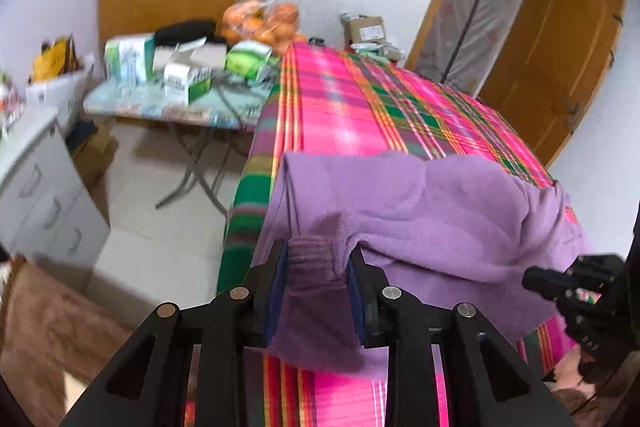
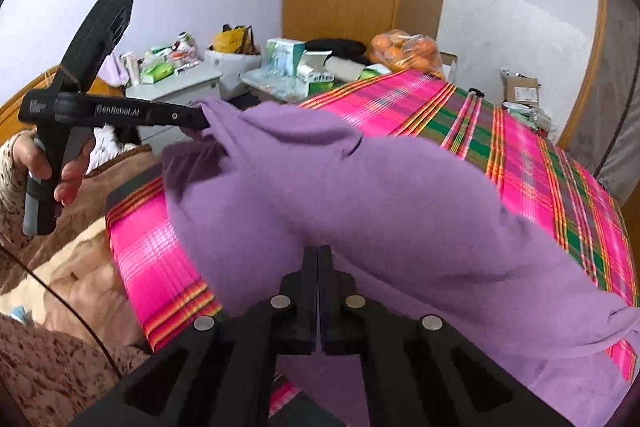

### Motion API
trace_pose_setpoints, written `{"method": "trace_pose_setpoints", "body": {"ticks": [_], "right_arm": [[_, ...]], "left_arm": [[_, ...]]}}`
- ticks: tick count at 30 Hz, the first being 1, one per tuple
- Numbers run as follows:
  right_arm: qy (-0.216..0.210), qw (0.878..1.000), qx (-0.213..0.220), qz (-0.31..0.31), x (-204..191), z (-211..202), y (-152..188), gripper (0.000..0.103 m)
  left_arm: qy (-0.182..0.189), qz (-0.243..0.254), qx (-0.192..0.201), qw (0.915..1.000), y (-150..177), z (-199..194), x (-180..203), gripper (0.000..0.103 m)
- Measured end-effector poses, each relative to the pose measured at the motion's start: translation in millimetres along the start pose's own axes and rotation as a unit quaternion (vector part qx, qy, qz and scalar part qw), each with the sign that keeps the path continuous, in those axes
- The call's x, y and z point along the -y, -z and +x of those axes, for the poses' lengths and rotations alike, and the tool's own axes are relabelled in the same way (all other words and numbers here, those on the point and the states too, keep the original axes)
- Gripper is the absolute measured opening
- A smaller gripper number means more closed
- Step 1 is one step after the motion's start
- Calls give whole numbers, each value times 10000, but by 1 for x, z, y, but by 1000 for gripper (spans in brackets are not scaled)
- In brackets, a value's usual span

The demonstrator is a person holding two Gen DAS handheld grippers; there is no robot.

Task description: Fold clothes

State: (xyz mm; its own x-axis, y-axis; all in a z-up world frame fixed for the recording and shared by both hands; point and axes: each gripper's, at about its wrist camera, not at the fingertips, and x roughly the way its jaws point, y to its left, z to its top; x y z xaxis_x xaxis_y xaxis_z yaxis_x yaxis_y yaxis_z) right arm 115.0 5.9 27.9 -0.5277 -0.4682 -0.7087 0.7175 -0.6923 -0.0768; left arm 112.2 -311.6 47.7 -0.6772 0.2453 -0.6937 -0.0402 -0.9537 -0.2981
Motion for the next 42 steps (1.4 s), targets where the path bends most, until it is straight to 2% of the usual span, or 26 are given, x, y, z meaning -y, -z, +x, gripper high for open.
{"method": "trace_pose_setpoints", "body": {"ticks": [9,14,16,19,21,23,25,29,32,35,37,42], "right_arm": [[42,9995,-32,318,9,-1,11,1],[239,9941,-44,1058,47,-9,21,1],[333,9893,-74,1418,64,-13,28,1],[531,9815,-169,1834,87,-22,43,3],[470,9740,-184,2208,100,-27,56,5],[410,9650,-205,2583,112,-29,68,11],[422,9552,-197,2923,124,-29,77,22],[205,9359,-32,3515,144,-31,86,37],[72,9203,62,3910,158,-31,93,44],[-141,8980,217,4392,172,-30,104,44],[-229,8849,297,4642,183,-30,108,44],[-140,8730,390,4860,195,-22,104,44]], "left_arm": [[460,-880,16,9951,20,-12,-21,30],[896,-1610,-123,9828,24,-13,-35,31],[1088,-1870,-144,9762,23,-12,-38,41],[1258,-2097,-277,9692,23,-10,-36,43],[1416,-2211,-410,9640,24,-7,-33,44],[1563,-2333,-507,9584,25,-4,-29,45],[1612,-2475,-524,9539,24,-1,-28,45],[1557,-2728,-577,9476,20,7,-32,51],[1517,-3039,-627,9385,22,15,-39,51],[1476,-3216,-680,9328,24,23,-42,51],[1481,-3193,-724,9332,24,25,-42,51],[1422,-3235,-729,9326,20,28,-43,51]]}}
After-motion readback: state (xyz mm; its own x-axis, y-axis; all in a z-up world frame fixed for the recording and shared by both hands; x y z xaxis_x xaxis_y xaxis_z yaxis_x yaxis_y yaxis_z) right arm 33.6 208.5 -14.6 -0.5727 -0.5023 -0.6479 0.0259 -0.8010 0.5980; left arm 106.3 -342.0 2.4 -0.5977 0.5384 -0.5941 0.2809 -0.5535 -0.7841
